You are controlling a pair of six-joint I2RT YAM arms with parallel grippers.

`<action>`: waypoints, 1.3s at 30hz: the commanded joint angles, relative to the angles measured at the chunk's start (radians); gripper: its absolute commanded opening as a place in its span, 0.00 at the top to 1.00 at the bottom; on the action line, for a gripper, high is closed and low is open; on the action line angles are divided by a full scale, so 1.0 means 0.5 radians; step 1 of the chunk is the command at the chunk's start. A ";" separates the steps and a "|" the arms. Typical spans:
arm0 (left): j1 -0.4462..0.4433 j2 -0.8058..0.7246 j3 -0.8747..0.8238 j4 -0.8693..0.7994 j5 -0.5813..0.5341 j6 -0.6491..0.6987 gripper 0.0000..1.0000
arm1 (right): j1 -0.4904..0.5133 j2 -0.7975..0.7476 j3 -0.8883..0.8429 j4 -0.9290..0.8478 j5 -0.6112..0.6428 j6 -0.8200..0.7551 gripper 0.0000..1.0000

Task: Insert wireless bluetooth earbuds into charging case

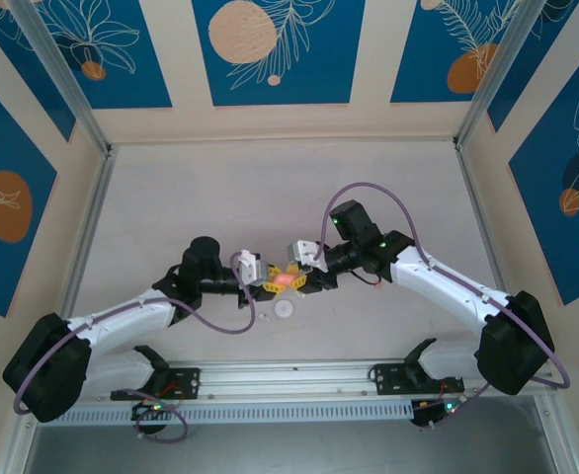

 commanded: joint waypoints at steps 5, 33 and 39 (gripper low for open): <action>0.008 -0.041 0.035 -0.053 0.057 0.076 0.84 | -0.071 -0.076 -0.033 0.161 -0.043 0.105 0.64; 0.008 0.028 -0.155 0.348 -0.294 -0.123 0.85 | -0.313 -0.232 -0.183 0.545 0.001 0.941 0.56; 0.008 0.024 -0.271 0.453 -0.429 -0.178 0.85 | -0.440 -0.076 -0.018 0.065 0.495 1.436 0.55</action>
